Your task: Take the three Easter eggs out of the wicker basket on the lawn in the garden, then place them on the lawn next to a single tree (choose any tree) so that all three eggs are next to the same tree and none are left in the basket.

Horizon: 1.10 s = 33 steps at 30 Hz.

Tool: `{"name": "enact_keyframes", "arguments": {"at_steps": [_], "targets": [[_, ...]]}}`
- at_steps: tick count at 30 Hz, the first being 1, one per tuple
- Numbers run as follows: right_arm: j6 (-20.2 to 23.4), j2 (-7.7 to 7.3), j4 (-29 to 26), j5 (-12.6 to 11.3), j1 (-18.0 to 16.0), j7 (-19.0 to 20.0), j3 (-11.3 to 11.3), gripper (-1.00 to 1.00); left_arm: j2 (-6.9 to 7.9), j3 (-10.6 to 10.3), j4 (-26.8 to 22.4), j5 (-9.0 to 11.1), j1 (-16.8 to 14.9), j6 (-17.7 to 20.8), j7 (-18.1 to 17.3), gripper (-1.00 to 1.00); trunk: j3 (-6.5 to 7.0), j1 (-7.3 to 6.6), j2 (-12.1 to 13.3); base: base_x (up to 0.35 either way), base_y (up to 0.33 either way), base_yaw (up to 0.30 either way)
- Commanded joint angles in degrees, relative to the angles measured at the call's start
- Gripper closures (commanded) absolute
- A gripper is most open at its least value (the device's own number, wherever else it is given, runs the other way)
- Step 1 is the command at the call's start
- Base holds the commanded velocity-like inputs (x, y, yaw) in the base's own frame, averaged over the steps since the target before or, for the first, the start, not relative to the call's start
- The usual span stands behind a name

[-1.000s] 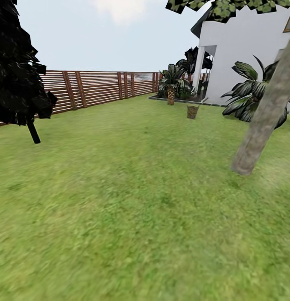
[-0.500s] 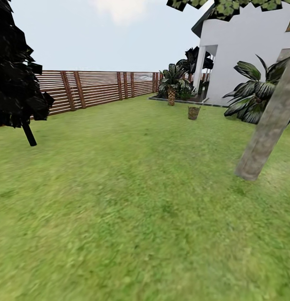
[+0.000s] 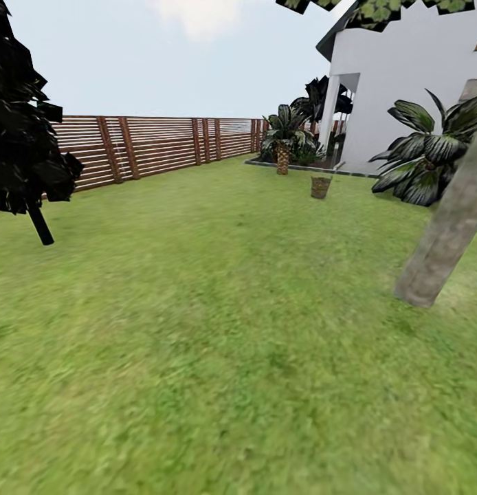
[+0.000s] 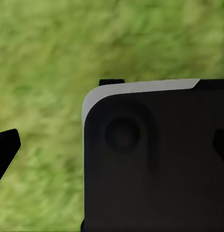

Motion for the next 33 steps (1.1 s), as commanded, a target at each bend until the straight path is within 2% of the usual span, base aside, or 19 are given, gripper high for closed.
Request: {"name": "enact_keyframes", "arguments": {"at_steps": [1,33], "targets": [[-0.08,0.00,-0.08,0.01,0.02,-0.02,0.07,-1.00,0.00,-0.04,0.04,-0.03,-0.03,-0.19,0.05,-1.00,-0.04,0.03,-0.02,0.332,0.000,0.000],[-0.01,-0.02,0.17,0.05,0.02,-0.01,0.12,-1.00,0.00,-0.02,0.04,-0.03,-0.02,-0.19,0.06,-1.00,-0.04,0.03,-0.02,0.332,0.000,0.000]]}}
